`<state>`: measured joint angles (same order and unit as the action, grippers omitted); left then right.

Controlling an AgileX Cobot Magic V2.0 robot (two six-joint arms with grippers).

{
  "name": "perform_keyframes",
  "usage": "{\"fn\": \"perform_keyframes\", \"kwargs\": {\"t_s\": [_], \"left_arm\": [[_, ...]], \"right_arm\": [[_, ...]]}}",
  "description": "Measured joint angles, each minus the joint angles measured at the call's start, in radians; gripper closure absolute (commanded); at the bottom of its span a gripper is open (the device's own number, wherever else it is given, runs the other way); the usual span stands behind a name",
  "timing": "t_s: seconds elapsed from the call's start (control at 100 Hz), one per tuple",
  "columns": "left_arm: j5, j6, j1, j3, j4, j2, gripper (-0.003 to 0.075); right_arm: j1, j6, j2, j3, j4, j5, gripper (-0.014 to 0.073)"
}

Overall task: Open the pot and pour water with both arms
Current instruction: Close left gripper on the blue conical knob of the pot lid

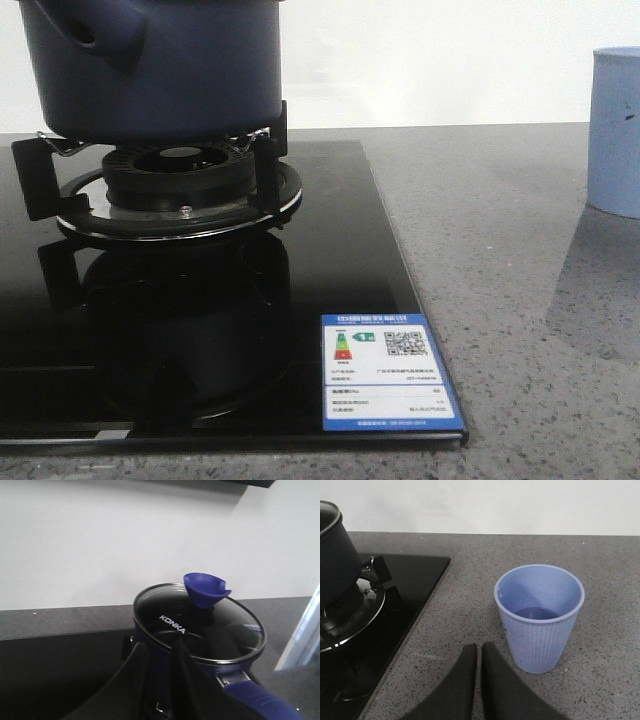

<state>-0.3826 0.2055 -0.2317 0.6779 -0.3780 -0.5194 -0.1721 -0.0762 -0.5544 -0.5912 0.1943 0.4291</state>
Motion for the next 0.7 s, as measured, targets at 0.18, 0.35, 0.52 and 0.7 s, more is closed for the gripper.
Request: {"fn": "perform_keyframes", "kwargs": {"t_s": [0.18,0.35,0.52,0.7], "left_arm": [[0.109,0.004,-0.109,0.0,0.0,-0.088,0.0164],[0.255,0.004,-0.186,0.0,-0.003,-0.185,0.0227],[0.389,0.004,-0.234,0.0,-0.001,-0.307,0.0225],[0.511,0.004,-0.269,0.002,0.03,-0.433,0.0169]], "right_arm": [[-0.006,-0.006,-0.003,0.0,0.0,0.004,0.0106],[-0.006,-0.006,-0.003,0.0,-0.002,0.006,0.0101],[-0.006,-0.006,-0.003,0.0,-0.002,0.006,0.0101],[-0.006,-0.006,-0.003,0.0,-0.002,0.012,0.0101]]}}
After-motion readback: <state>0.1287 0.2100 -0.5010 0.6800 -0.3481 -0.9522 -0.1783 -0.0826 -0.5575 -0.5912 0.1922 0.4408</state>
